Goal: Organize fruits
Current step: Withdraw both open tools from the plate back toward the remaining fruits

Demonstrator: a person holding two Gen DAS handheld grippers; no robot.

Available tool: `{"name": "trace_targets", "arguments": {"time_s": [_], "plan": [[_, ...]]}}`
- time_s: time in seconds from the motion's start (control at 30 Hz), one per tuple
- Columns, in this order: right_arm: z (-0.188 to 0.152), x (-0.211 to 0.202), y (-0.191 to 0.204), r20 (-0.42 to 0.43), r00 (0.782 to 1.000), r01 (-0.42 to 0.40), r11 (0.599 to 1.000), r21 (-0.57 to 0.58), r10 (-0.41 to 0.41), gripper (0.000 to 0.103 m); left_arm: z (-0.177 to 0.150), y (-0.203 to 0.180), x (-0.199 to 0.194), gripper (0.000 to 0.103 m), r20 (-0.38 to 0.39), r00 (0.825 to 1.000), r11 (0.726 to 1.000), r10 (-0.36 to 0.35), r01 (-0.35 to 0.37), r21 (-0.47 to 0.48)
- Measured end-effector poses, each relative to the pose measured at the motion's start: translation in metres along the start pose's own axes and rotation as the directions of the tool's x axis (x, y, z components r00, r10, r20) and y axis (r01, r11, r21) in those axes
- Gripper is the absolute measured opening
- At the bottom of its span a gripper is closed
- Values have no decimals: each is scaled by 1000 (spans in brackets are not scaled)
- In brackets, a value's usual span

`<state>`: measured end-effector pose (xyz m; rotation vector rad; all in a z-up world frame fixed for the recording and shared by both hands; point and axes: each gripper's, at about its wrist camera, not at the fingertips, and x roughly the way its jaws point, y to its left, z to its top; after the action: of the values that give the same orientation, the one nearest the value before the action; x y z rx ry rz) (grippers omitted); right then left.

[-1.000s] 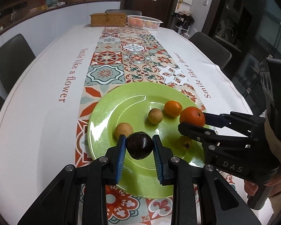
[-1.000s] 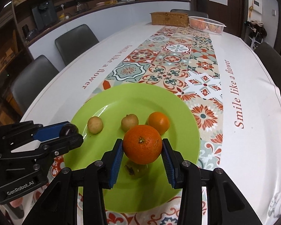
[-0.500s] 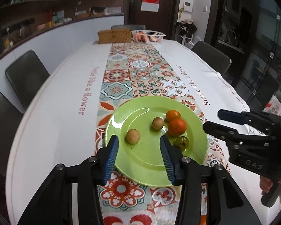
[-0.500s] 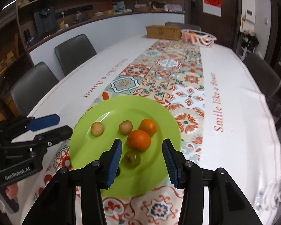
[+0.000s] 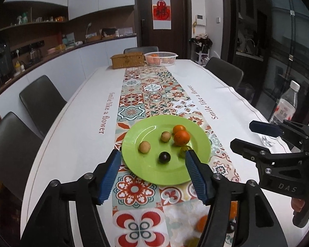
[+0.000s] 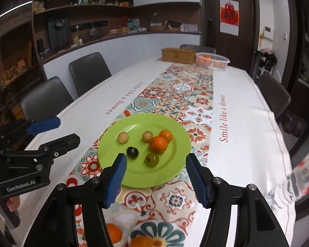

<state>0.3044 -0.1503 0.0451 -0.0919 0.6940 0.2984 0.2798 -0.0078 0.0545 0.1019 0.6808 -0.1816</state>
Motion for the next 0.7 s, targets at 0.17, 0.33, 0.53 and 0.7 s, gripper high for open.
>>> {"name": "trace_targets", "arguments": {"time_s": [0.17, 0.33, 0.53, 0.7], "plan": [[-14, -25, 9, 37, 999, 28, 999, -26, -27, 61, -14, -8, -23, 73, 27, 999, 1000, 20, -21, 19], [-29, -47, 15, 62, 997, 40, 999, -36, -38, 66, -28, -17, -44, 76, 47, 999, 999, 25, -27, 41], [-44, -64, 18, 64, 997, 33, 999, -24, -32, 66, -44, -26, -63, 82, 66, 997, 997, 28, -32, 67], [-59, -75, 24, 81, 996, 51, 998, -26, -48, 66, -56, -29, -72, 83, 73, 997, 998, 14, -18, 54]]}}
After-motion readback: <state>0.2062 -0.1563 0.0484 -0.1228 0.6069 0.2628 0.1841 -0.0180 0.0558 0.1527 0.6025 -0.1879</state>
